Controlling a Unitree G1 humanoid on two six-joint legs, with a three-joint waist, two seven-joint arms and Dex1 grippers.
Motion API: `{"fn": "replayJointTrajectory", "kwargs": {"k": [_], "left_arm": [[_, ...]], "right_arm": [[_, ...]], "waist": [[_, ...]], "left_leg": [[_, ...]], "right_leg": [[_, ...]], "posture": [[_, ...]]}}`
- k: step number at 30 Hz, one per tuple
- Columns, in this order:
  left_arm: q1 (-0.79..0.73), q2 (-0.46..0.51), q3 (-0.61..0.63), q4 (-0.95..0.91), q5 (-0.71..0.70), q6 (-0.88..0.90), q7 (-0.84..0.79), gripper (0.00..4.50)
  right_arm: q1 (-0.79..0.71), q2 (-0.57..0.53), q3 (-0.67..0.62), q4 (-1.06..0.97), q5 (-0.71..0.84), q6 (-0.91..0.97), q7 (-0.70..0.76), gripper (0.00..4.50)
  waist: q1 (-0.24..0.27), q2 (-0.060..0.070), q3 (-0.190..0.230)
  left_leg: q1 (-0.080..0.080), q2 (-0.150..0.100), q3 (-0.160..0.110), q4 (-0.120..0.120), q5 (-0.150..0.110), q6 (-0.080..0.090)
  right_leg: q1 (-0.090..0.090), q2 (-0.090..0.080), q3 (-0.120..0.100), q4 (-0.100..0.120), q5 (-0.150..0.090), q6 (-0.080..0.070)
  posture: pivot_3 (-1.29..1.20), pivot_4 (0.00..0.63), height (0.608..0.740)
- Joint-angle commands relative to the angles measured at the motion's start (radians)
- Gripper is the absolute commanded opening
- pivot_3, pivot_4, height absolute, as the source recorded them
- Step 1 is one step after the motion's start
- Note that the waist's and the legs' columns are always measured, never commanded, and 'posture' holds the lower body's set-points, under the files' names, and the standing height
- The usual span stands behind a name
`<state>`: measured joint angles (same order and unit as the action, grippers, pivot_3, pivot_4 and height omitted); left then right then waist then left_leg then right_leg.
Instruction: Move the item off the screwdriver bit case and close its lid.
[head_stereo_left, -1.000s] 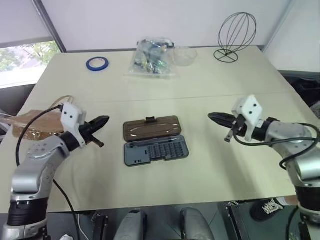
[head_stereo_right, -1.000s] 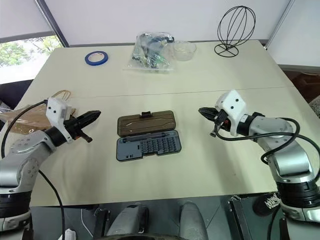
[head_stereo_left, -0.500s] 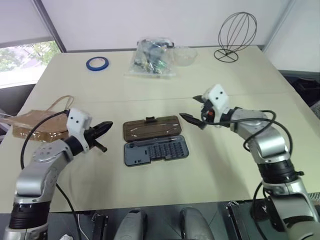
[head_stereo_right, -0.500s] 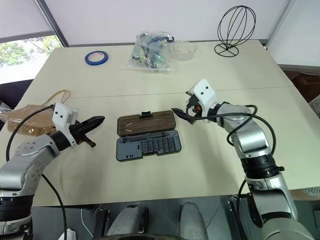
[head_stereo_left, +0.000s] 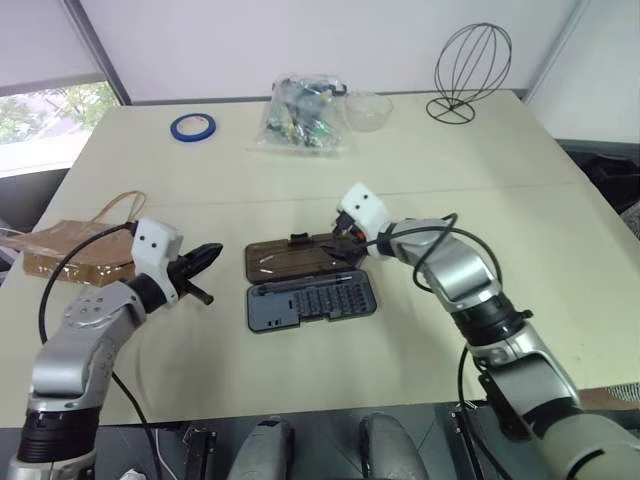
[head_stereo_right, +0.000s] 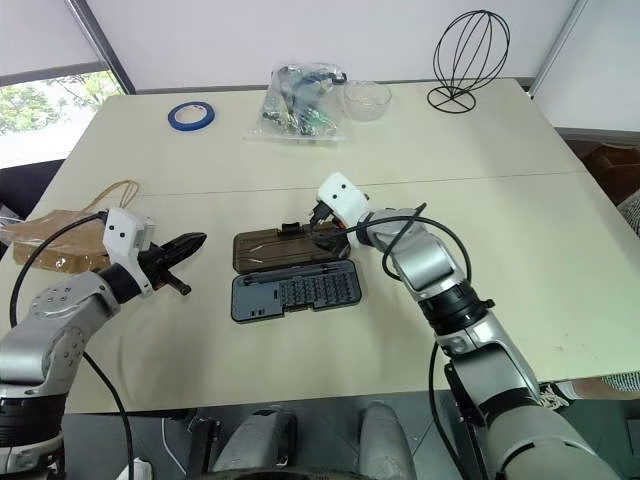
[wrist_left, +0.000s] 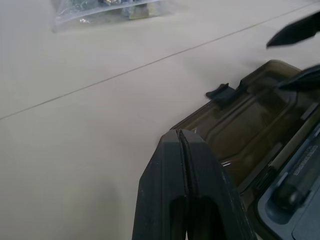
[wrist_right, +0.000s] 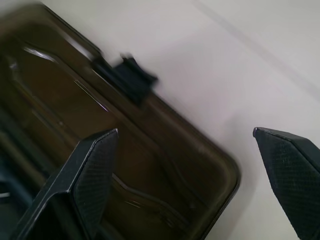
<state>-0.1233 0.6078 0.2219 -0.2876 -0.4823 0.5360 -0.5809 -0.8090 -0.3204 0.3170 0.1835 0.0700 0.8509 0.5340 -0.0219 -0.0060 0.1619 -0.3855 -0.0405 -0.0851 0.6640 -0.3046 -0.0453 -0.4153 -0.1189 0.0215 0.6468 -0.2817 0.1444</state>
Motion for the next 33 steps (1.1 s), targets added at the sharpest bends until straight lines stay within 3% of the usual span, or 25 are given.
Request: {"fn": "replayJointTrajectory", "kwargs": {"k": [1, 10, 13, 20, 21, 28, 33], "left_arm": [[0.007, -0.001, 0.025, -0.043, 0.003, -0.017, 0.012, 0.0], [0.027, -0.002, 0.024, -0.055, 0.012, -0.028, 0.021, 0.0], [0.031, -0.003, 0.023, -0.054, 0.021, -0.035, 0.021, 0.0], [0.031, -0.006, 0.018, -0.047, 0.034, -0.049, 0.024, 0.0], [0.032, -0.006, 0.018, -0.047, 0.036, -0.05, 0.024, 0.0], [0.034, -0.006, 0.024, -0.037, 0.046, -0.061, 0.023, 0.0], [0.034, -0.007, 0.021, -0.032, 0.049, -0.068, 0.025, 0.0]], "right_arm": [[-0.083, 0.038, -0.082, 0.098, -0.002, 0.043, -0.064, 4.49], [-0.125, 0.042, -0.083, 0.223, -0.025, 0.053, -0.057, 4.49], [-0.103, 0.039, -0.065, 0.181, -0.025, 0.075, -0.036, 3.71], [-0.064, 0.035, -0.038, 0.099, -0.029, 0.127, -0.024, 0.24], [-0.058, 0.031, -0.03, 0.085, -0.029, 0.136, -0.019, 0.06], [-0.019, -0.01, -0.004, 0.001, -0.03, 0.185, 0.002, 0.06], [0.037, -0.111, -0.03, -0.085, -0.041, 0.214, 0.003, 0.06]], "waist": [[-0.001, 0.0, 0.0], [-0.023, 0.0, 0.0], [-0.024, 0.0, 0.0], [-0.019, 0.0, 0.0], [-0.019, 0.0, -0.001], [-0.016, -0.001, -0.001], [-0.004, -0.001, -0.001]], "left_leg": [[-0.001, 0.0, 0.0, 0.0, 0.0, -0.001], [-0.004, 0.0, 0.0, 0.0, 0.001, -0.002], [-0.004, 0.0, 0.0, 0.0, 0.001, -0.002], [-0.004, 0.0, 0.0, 0.0, 0.001, -0.002], [-0.005, 0.0, 0.0, 0.0, 0.001, -0.002], [-0.005, 0.0, -0.001, 0.0, 0.001, -0.002], [-0.005, -0.001, -0.001, 0.0, 0.001, -0.002]], "right_leg": [[-0.001, 0.0, 0.0, 0.001, 0.0, 0.0], [-0.006, 0.0, 0.0, 0.003, 0.0, 0.0], [-0.006, 0.0, 0.0, 0.003, 0.0, 0.0], [-0.006, 0.0, 0.0, 0.003, 0.0, 0.0], [-0.006, 0.0, 0.0, 0.003, 0.0, 0.0], [-0.006, 0.0, 0.0, 0.003, 0.0, 0.0], [-0.005, -0.001, 0.0, 0.002, 0.0, 0.0]], "posture": [[0.0, 0.15, 0.74], [0.0, 0.15, 0.74], [0.0, 0.15, 0.74], [0.0, 0.15, 0.74], [0.0, 0.15, 0.74], [0.0, 0.15, 0.74], [0.0, 0.15, 0.74]]}}
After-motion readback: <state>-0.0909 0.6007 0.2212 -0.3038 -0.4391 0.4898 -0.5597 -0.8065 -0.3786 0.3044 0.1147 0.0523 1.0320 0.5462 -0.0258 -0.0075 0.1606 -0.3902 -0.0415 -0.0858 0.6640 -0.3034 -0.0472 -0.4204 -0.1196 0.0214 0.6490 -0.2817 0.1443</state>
